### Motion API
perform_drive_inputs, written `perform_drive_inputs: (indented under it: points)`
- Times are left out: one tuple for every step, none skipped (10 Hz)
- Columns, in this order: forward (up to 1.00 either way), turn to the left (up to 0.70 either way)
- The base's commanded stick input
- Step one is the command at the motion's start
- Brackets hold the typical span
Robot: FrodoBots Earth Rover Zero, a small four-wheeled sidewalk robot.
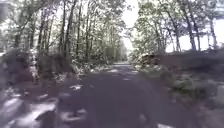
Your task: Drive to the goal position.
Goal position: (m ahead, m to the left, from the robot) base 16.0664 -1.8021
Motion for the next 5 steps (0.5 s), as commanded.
perform_drive_inputs:
  points:
    - [0.45,-0.27]
    - [0.45,-0.27]
    - [0.45,-0.27]
    - [0.45,-0.27]
    - [0.45,-0.27]
